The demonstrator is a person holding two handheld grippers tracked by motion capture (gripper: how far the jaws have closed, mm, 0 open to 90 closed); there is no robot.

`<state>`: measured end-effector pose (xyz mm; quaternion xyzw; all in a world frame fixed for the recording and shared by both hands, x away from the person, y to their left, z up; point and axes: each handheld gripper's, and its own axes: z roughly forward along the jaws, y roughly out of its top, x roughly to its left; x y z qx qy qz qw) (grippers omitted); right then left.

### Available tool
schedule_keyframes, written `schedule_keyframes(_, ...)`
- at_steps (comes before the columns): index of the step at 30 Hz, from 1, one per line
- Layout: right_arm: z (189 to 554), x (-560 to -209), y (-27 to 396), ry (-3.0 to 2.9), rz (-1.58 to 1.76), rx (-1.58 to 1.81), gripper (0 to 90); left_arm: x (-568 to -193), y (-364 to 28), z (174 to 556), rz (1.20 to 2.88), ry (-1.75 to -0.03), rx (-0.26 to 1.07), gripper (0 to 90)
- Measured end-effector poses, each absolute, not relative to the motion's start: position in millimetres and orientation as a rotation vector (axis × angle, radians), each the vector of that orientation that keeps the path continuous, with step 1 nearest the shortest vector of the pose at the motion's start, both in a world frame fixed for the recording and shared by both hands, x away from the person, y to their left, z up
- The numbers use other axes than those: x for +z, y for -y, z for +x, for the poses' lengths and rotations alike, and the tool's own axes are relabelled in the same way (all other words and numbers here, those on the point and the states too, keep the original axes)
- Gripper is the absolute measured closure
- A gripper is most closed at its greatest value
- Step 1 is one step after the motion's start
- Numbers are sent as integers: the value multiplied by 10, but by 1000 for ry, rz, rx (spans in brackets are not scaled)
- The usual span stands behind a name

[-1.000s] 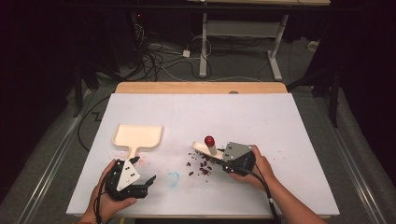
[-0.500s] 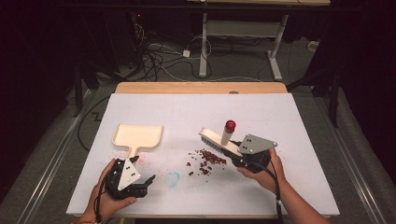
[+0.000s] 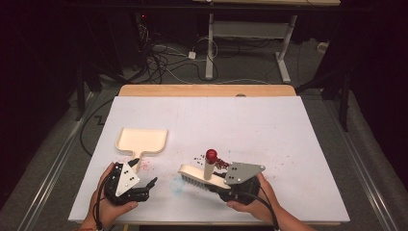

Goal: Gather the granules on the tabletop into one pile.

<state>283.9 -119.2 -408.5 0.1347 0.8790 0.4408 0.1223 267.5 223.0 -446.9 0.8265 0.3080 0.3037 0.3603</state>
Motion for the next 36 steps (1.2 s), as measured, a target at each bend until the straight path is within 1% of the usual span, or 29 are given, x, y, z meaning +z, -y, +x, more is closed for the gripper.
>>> schedule_keyframes(6, 2880, -4267, 1039, -2642, 412, 1261, 678, -4431, -2281, 2672, 2092, -797, 802, 176)
schedule_keyframes(12, 2960, -4353, 977, -2636, 429, 1242, 679, -4450, -2254, 2674, 2116, -785, 798, 176)
schedule_keyframes(28, 3251, -4322, 1296, -2496, 679, 1168, 678, -4493, -2192, 2675, 2156, -771, 761, 176)
schedule_keyframes(36, 3268, -4213, 1428, -2461, 702, 1209, 678, -4498, -2182, 2675, 2165, -767, 757, 176)
